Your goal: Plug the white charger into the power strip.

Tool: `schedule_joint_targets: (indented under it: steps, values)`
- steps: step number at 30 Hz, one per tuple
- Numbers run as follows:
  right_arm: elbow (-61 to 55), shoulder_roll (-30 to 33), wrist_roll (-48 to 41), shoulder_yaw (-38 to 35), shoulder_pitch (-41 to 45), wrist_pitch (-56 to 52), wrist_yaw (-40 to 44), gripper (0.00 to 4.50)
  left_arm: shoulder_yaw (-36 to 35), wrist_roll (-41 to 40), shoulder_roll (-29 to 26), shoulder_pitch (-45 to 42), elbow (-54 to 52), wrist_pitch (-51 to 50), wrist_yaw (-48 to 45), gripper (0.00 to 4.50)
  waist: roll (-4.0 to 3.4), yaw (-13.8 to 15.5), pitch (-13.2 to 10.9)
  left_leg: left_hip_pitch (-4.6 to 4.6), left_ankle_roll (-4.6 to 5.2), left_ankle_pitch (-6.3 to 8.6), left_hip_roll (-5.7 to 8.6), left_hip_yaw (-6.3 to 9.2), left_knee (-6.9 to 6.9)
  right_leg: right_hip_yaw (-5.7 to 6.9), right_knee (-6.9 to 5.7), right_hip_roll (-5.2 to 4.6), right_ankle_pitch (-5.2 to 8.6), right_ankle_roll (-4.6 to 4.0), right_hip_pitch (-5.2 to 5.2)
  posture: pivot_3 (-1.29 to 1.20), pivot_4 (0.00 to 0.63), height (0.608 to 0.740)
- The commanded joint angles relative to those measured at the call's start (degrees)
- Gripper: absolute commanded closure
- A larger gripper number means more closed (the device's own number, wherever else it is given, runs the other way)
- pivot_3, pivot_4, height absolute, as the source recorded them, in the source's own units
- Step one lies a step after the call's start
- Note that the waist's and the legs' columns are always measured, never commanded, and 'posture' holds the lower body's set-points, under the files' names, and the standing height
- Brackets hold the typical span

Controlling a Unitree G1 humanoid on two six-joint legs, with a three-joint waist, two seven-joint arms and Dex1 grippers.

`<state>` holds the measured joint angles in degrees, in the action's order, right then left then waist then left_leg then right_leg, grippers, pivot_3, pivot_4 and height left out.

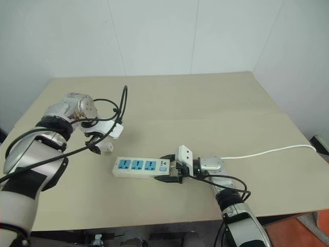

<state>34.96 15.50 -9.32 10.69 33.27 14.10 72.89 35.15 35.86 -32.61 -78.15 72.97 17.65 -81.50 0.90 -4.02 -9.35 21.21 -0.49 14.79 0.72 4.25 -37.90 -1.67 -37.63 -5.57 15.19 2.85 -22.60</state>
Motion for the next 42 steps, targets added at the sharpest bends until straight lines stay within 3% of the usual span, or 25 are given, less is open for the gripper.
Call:
schedule_joint_targets:
  steps: [1,9,13,22,27,31,34,38,42]
  values:
    - [-1.57,0.24,-0.37,-0.21,-0.20,-1.18,-0.61,1.05,-0.42,0.23,0.45,0.20,0.18,-1.44,1.48,0.00,0.00,-0.03,0.00,0.00,0.00,0.00,0.00,0.00,0.00,0.00,0.00,0.00,0.00,0.00,0.00,0.00,0.150,0.740]
    - [-2.95,0.58,-0.52,-0.25,-0.87,-2.15,-0.85,1.05,0.49,1.37,2.17,2.48,-0.05,-5.53,2.99,0.00,0.01,0.01,0.00,0.00,0.00,0.00,0.00,0.00,0.00,0.00,-0.01,0.00,0.00,0.00,0.00,0.00,0.150,0.740]
    - [-3.60,0.64,-0.57,-0.21,-1.22,-2.64,-1.06,1.05,-0.19,1.11,2.67,2.79,0.03,-6.47,3.39,0.87,0.01,0.05,0.00,-0.03,0.00,0.00,0.01,0.01,0.00,0.00,-0.03,0.00,0.00,0.00,0.02,0.00,0.150,0.740]
    - [-3.45,0.56,-0.67,0.11,-1.13,-2.80,-1.06,1.05,-0.76,0.91,2.52,2.66,-0.28,-6.44,4.20,3.48,0.01,0.13,0.00,-0.03,0.00,0.00,0.01,0.02,-0.03,0.00,-0.04,0.00,0.00,0.00,0.07,0.00,0.150,0.740]
    - [-3.09,0.34,-0.64,0.34,-0.82,-2.42,-0.68,1.05,-4.91,-2.78,1.28,0.35,-1.02,-4.36,6.06,3.48,0.01,0.14,-0.01,-0.03,0.00,0.00,0.01,0.04,-0.03,0.00,-0.02,0.00,0.00,0.00,0.07,0.00,0.150,0.740]
    - [-3.86,-0.10,-1.00,0.63,-1.40,-2.31,-0.14,1.05,-14.82,-12.91,0.33,-2.27,-3.19,-2.93,4.07,3.48,0.06,0.04,-0.04,0.07,0.00,0.00,0.00,0.05,-0.03,0.00,-0.01,0.00,0.00,0.00,-0.04,0.00,0.150,0.740]
    - [-3.92,-0.24,-0.97,1.04,-1.87,-1.85,0.67,1.05,-21.25,-21.38,-0.36,-0.91,-7.69,-2.23,-2.68,3.48,0.06,-0.12,-0.04,0.10,0.00,0.00,-0.01,0.04,-0.03,0.00,-0.02,0.00,0.00,0.00,-0.10,0.00,0.150,0.740]
    - [-2.88,-0.54,-0.95,1.50,-1.41,-1.32,2.12,1.05,-29.29,-34.36,0.56,5.02,-18.96,-6.29,-9.68,3.48,0.06,-0.22,-0.03,0.05,-0.01,-0.01,-0.03,0.01,-0.03,-0.01,-0.04,0.00,0.00,0.00,-0.08,0.00,0.150,0.740]
    - [-1.31,-0.58,-0.47,2.04,-0.86,0.01,4.13,1.05,-29.27,-42.17,-0.98,12.68,-33.42,-13.90,-11.00,3.48,0.06,-0.47,-0.03,0.01,-0.01,-0.01,-0.11,0.02,-0.06,-0.08,-0.13,0.10,0.00,-0.01,-0.07,0.00,0.150,0.740]
